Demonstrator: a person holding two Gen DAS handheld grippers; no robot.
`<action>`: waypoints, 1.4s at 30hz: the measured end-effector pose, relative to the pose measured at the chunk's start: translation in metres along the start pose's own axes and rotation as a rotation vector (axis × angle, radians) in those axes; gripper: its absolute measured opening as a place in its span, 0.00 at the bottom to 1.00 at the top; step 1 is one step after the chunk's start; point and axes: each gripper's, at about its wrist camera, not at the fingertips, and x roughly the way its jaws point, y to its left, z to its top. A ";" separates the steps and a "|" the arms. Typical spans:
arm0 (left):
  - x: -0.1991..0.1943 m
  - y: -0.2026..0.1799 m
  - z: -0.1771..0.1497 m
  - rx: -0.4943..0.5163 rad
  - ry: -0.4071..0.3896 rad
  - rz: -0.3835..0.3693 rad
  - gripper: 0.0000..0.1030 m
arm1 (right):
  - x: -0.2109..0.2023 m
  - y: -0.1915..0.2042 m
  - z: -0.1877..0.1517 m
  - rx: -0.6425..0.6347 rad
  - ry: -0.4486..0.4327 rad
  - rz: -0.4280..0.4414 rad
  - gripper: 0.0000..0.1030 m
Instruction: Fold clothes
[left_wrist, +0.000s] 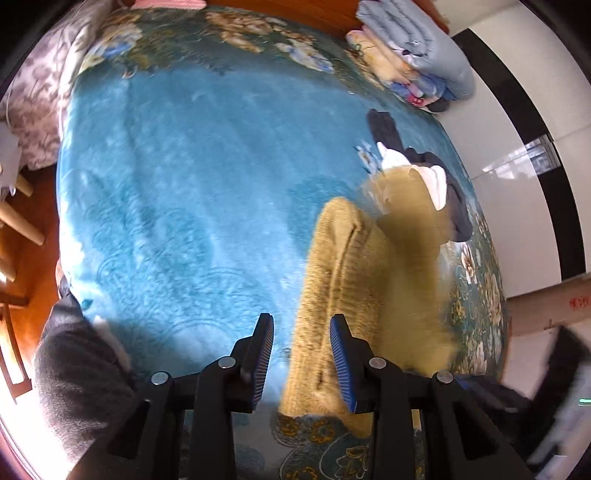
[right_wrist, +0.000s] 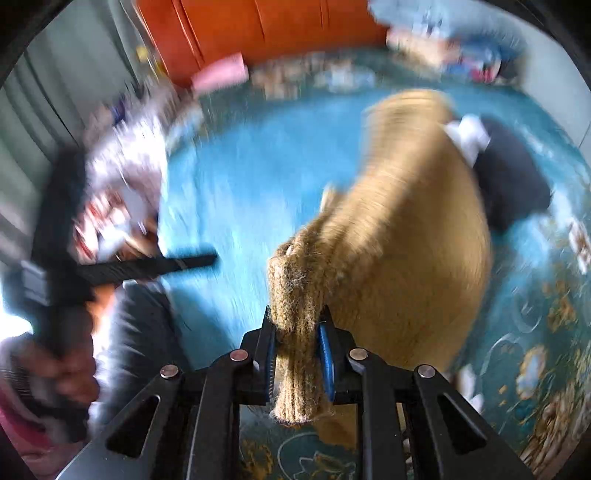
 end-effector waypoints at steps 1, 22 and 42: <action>0.002 0.002 0.000 -0.004 0.005 0.000 0.35 | 0.014 -0.001 -0.002 0.017 0.034 0.000 0.20; 0.076 -0.017 -0.005 0.072 0.176 0.004 0.63 | 0.009 -0.093 -0.041 0.371 -0.003 0.106 0.58; 0.095 -0.011 -0.008 0.014 0.260 -0.021 0.24 | 0.024 -0.164 -0.121 0.746 -0.010 0.291 0.58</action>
